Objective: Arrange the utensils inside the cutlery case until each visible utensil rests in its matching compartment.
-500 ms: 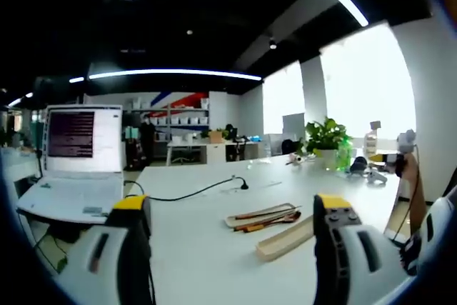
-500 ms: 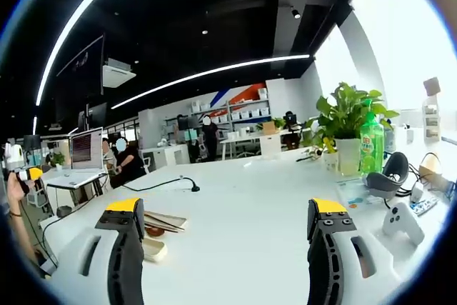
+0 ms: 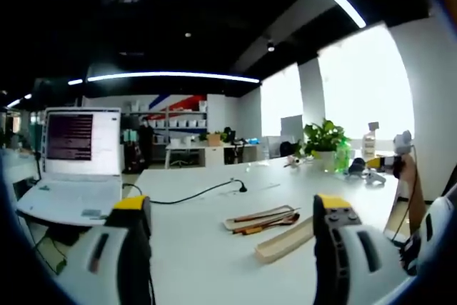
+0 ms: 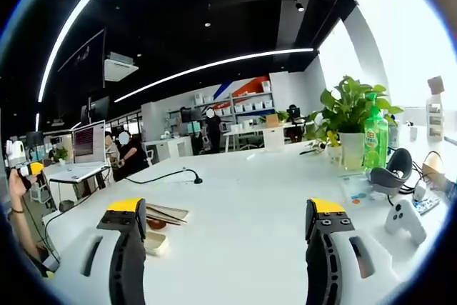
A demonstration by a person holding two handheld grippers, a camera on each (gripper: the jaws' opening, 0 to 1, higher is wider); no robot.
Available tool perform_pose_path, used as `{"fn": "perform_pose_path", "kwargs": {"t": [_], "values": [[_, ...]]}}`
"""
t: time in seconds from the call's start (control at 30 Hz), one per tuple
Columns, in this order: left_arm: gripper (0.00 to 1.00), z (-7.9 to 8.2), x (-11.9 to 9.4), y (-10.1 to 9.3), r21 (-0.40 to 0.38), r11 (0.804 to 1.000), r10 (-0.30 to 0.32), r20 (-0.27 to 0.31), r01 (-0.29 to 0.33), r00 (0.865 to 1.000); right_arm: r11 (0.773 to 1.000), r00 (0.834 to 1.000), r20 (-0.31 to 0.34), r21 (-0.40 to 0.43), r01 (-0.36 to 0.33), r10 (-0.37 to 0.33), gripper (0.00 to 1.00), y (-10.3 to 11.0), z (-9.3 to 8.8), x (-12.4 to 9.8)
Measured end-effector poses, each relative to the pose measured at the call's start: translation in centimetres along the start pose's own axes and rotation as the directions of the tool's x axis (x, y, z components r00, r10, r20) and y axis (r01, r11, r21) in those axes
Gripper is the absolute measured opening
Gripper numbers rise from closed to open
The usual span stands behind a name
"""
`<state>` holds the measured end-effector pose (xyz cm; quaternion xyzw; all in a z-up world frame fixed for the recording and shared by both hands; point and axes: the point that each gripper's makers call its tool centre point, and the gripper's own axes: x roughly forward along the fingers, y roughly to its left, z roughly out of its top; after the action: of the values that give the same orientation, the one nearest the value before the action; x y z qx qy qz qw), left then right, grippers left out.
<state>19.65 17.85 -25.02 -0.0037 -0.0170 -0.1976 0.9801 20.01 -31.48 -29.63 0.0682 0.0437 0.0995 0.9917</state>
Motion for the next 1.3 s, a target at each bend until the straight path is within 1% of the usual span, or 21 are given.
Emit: {"fn": "perform_pose_path", "kwargs": {"t": [0.2, 0.43, 0.67, 0.7, 0.73, 0.8, 0.83, 0.9, 1.0, 1.07, 1.13, 1.2, 1.27, 1.3], "values": [[1.00, 0.1, 0.0, -0.1, 0.000, 1.000, -0.005, 0.005, 0.005, 1.000, 1.000, 0.999, 0.031, 0.000, 0.015, -0.015, 0.98, -0.2, 0.8, -0.4], [1.00, 0.0, 0.0, -0.2, -0.001, 1.000, -0.010, 0.005, 0.010, 1.000, 1.000, 0.999, 0.031, -0.003, 0.016, -0.016, 0.97, -0.2, 0.5, 0.5], [0.99, -0.3, 0.2, -0.3, 0.000, 1.000, -0.015, -0.008, 0.015, 1.000, 1.000, 1.000, 0.019, -0.010, 0.004, -0.004, 0.97, -0.2, 0.4, 0.2], [0.99, -0.3, 0.3, -0.3, 0.000, 1.000, -0.015, -0.011, 0.015, 1.000, 1.000, 1.000, 0.020, -0.024, -0.003, 0.003, 0.96, -0.1, 0.5, 0.1], [0.99, -0.4, 0.3, -0.3, 0.001, 1.000, -0.017, -0.014, 0.017, 1.000, 0.999, 1.000, 0.023, -0.033, -0.006, 0.006, 0.94, -0.9, 0.6, 0.9], [0.99, -0.2, 0.3, -0.4, -0.003, 1.000, -0.022, -0.002, 0.022, 1.000, 0.999, 0.997, 0.075, -0.032, 0.005, -0.003, 0.92, -0.9, 1.5, 0.8], [0.99, -0.1, 0.3, -0.4, -0.004, 1.000, -0.024, 0.002, 0.024, 1.000, 0.999, 0.997, 0.080, -0.035, 0.001, 0.002, 0.92, -0.8, 1.6, 0.7], [0.99, 0.0, 0.3, -0.6, -0.005, 1.000, -0.029, 0.008, 0.029, 1.000, 0.998, 0.995, 0.089, -0.056, -0.032, 0.037, 0.91, 0.0, 1.9, 0.6], [0.99, -0.1, 0.3, -1.1, -0.001, 0.999, -0.046, 0.008, 0.046, 0.999, 0.997, 0.992, 0.108, -0.049, -0.057, 0.062, 0.91, 0.4, 2.1, 0.6], [0.99, 0.3, 0.5, -1.4, -0.011, 0.998, -0.054, 0.033, 0.055, 0.998, 0.996, 0.992, 0.104, -0.051, -0.069, 0.074, 0.91, 0.7, 2.1, 0.6], [0.99, 0.5, 0.7, -2.0, -0.007, 0.998, -0.067, 0.043, 0.067, 0.997, 0.996, 0.992, 0.093, -0.058, -0.075, 0.080, 0.92, 0.8, 1.8, 0.7], [0.99, 0.4, 1.0, -2.6, 0.001, 0.996, -0.090, 0.037, 0.090, 0.995, 0.995, 0.993, 0.086, -0.060, -0.079, 0.084, 0.92, 0.8, 1.7, 0.7], [1.00, -0.1, 1.1, -3.2, -0.001, 0.992, -0.123, 0.015, 0.123, 0.992, 0.995, 0.993, 0.087, -0.060, -0.081, 0.086, 0.91, 0.8, 1.7, 0.7], [1.00, -0.1, 1.1, -3.2, -0.003, 0.992, -0.124, 0.015, 0.124, 0.992, 0.994, 0.992, 0.088, -0.062, -0.085, 0.090, 0.91, 0.9, 1.7, 0.7]]}}
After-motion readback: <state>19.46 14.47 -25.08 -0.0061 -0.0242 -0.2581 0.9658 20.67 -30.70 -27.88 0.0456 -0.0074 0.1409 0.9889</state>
